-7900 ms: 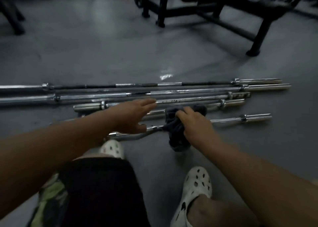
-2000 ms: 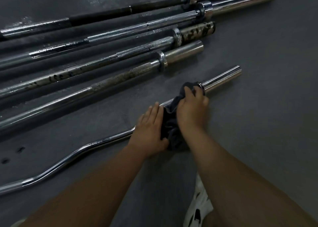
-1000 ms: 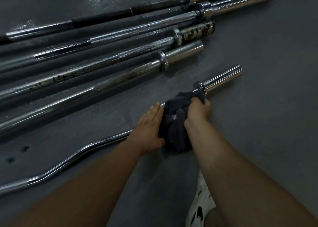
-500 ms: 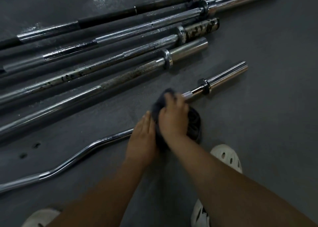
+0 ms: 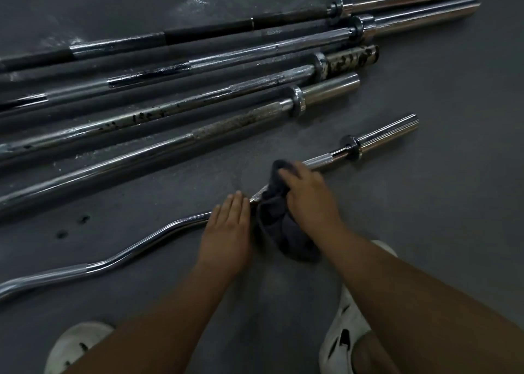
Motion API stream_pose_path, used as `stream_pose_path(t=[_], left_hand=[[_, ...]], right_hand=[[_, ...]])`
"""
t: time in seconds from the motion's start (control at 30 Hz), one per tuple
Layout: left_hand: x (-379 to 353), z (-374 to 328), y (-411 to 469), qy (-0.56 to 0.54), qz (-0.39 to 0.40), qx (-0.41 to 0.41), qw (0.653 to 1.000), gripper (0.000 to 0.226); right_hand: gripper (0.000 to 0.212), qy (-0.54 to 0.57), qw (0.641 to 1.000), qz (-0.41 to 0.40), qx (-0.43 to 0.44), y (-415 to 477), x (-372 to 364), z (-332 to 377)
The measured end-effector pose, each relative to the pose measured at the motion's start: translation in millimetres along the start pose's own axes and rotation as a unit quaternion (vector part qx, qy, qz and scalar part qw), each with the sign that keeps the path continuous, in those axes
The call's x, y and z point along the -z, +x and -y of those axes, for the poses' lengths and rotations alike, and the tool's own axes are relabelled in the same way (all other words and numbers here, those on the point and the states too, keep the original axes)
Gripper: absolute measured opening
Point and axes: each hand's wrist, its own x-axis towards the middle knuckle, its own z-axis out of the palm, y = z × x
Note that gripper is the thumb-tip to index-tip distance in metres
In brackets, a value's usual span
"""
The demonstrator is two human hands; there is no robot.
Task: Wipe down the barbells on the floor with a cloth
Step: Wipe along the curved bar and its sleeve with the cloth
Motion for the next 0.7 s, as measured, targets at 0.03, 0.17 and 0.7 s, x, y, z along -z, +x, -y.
stream_pose_path(t=[0.03, 0.17, 0.7], left_hand=[[0.1, 4.4, -2.2, 0.005, 0.003, 0.006, 1.000, 0.080], [-3.1, 16.4, -9.0, 0.011, -0.015, 0.005, 1.000, 0.066], [-1.7, 47.9, -37.6, 0.020, -0.004, 0.011, 1.000, 0.089]], right_hand=[[0.055, 0.021, 0.996, -0.019, -0.086, -3.0, -0.6, 9.4], [0.054, -0.037, 0.996, 0.050, 0.059, -33.3, -19.6, 67.9], [0.056, -0.081, 0.992, 0.029, -0.087, -38.7, -14.6, 83.5]])
